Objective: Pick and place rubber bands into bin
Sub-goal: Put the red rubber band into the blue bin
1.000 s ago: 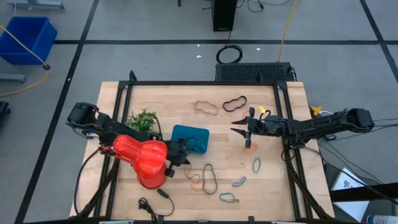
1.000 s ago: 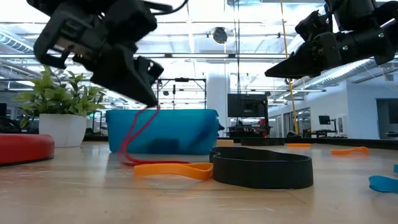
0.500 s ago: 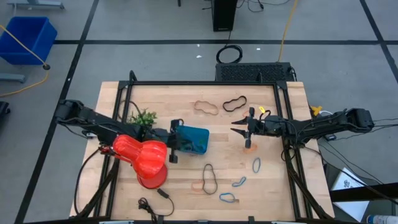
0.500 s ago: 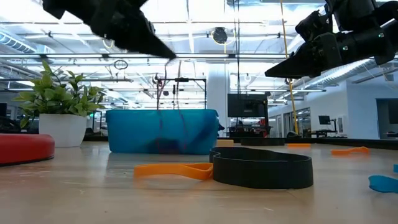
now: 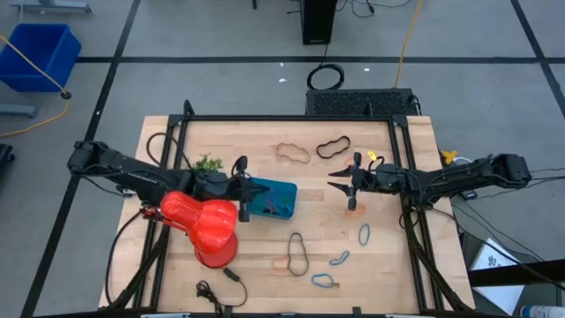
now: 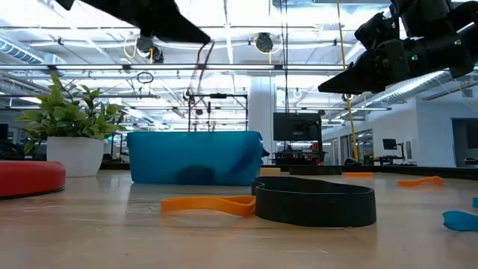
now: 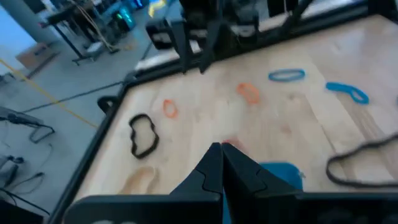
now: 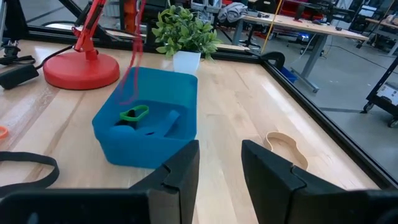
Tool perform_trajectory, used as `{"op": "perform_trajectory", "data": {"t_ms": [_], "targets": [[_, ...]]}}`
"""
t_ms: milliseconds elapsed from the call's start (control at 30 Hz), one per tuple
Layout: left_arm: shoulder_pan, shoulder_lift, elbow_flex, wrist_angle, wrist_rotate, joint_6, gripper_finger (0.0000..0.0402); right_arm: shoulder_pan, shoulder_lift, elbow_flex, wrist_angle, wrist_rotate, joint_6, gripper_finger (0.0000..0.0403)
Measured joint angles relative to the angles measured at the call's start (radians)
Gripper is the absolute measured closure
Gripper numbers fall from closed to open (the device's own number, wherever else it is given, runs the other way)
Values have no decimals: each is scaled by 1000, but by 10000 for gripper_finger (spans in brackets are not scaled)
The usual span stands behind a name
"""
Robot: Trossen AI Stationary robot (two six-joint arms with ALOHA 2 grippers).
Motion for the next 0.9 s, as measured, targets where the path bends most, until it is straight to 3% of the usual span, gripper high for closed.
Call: {"op": "perform_trajectory", "data": {"t_ms": [533, 767, 900], "targets": [[66, 177, -1, -98, 100, -113, 389, 0, 0, 0, 0, 0, -3, 289], [95, 243, -1, -114, 104, -142, 398, 0, 0, 0, 0, 0, -1, 289], [111, 268, -1, -118, 104, -165, 383, 0, 0, 0, 0, 0, -1, 289]]}}
